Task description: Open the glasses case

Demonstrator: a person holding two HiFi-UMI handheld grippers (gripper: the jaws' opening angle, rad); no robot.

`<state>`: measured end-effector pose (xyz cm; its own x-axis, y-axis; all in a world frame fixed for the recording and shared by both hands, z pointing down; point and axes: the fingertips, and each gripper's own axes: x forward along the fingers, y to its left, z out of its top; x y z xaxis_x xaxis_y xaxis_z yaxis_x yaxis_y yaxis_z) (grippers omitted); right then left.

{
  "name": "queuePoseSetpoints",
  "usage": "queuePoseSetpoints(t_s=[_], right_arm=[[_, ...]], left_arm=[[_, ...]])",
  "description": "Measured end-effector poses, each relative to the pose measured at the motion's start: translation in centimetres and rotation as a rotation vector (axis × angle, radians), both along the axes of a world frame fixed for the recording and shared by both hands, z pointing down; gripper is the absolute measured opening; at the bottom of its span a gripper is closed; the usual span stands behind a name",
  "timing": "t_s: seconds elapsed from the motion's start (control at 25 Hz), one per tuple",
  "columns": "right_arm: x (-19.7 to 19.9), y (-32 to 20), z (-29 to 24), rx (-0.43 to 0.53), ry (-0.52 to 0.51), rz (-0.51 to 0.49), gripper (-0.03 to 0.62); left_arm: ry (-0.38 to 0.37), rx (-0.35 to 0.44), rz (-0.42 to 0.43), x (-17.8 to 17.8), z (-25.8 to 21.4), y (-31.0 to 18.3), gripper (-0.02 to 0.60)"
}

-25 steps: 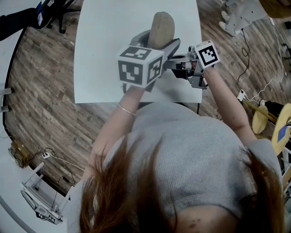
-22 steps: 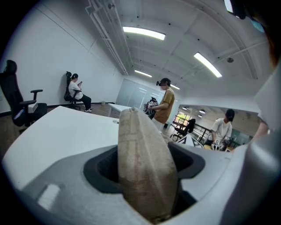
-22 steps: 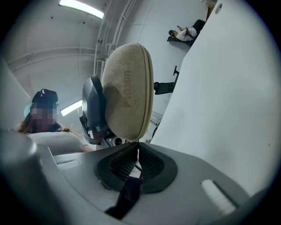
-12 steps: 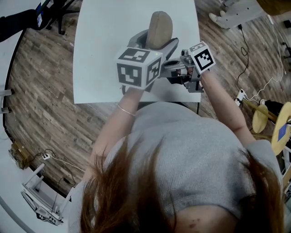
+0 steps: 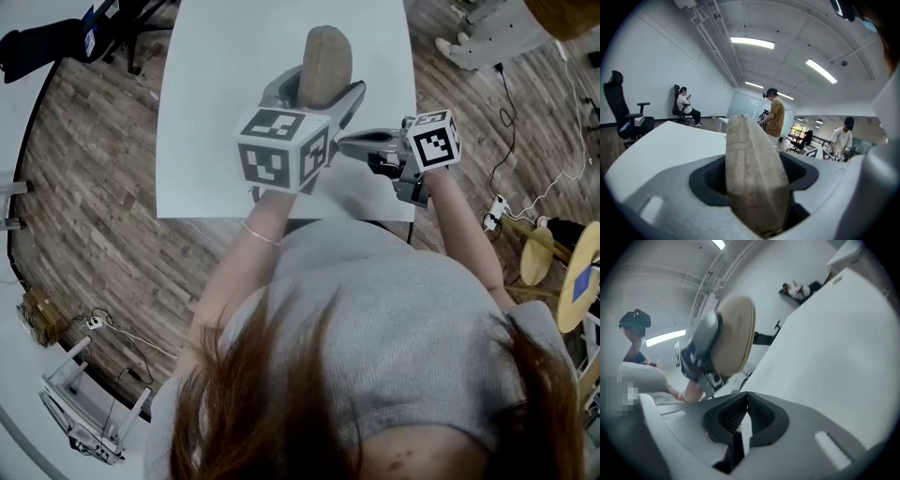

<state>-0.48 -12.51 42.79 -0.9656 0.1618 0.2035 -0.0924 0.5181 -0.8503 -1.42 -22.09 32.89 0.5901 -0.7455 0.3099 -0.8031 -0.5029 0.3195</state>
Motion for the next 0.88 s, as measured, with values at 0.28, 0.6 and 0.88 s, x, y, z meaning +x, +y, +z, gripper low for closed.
queuePoseSetpoints(t_s=[0.28, 0.6, 0.88], right_arm=[[4.7, -10.3, -10.7, 0.426, 0.054, 0.292, 0.160], [-0.6, -12.2, -11.4, 0.234, 0.131, 0.069, 0.371], [-2.2, -11.0, -7.9, -0.058, 0.251, 0.114, 0.442]], left_arm=[[0.285, -0.065, -0.016, -0.5, 0.5, -0.1, 0.324], [0.256, -0.112, -0.011, 0.8, 2.2, 0.1, 0.325], [0.145, -0.122, 0.020, 2.5, 3.3, 0.5, 0.325]])
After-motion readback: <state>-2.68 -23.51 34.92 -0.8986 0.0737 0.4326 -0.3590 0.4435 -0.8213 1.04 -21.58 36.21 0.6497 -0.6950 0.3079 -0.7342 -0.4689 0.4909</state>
